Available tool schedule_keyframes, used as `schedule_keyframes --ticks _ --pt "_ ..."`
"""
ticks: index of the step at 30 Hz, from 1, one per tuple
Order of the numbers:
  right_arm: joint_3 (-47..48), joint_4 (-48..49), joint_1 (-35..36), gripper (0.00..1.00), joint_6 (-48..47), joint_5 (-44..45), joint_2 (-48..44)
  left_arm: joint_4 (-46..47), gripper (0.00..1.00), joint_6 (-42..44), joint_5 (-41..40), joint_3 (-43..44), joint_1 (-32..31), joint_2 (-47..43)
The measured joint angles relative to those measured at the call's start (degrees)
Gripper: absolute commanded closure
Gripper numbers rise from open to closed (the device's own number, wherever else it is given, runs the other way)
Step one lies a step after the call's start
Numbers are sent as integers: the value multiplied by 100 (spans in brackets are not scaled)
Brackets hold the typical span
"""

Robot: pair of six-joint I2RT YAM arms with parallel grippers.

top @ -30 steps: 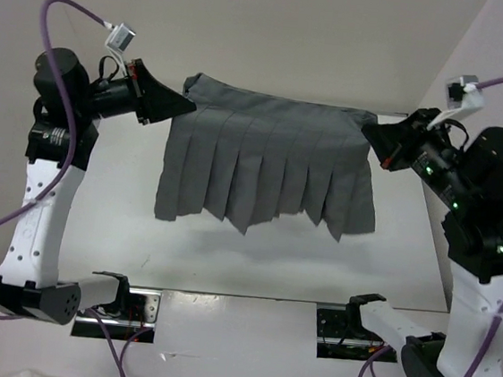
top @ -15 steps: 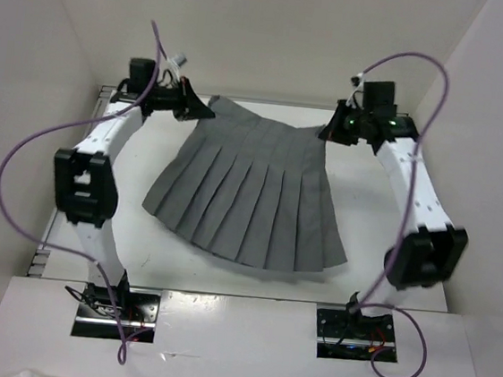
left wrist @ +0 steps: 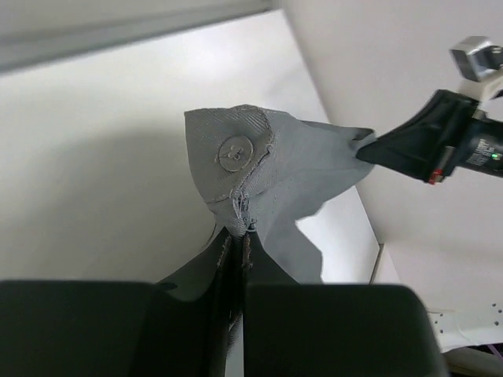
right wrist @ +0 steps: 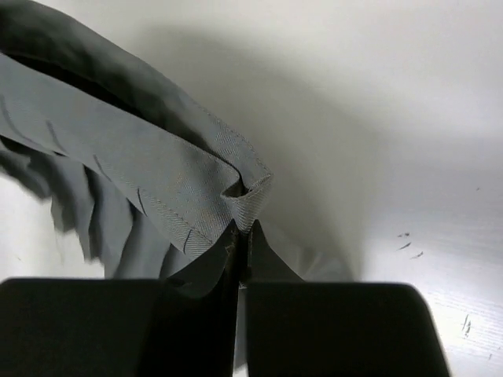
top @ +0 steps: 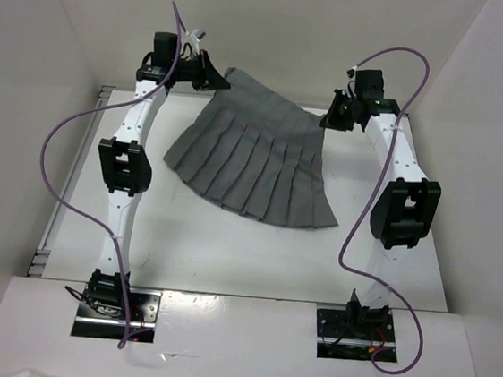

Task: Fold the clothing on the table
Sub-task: Flatten the skirt out

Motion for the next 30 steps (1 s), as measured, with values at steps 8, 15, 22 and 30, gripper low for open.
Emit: schedule_keyframes --ticks 8,15,22,30 --pt "-411 155 2 100 4 -85 -352 -328 90 243 15 37 22 -168" --pt "-1377 201 66 100 24 -535 -761 -697 88 258 -109 -155 20 133" --pt "-1449 107 125 100 -22 -728 -1088 -868 88 374 28 -400 55 76" --pt "-1561 -269 142 100 -295 -787 -3119 -4 86 361 184 -4395 -11 -3416"
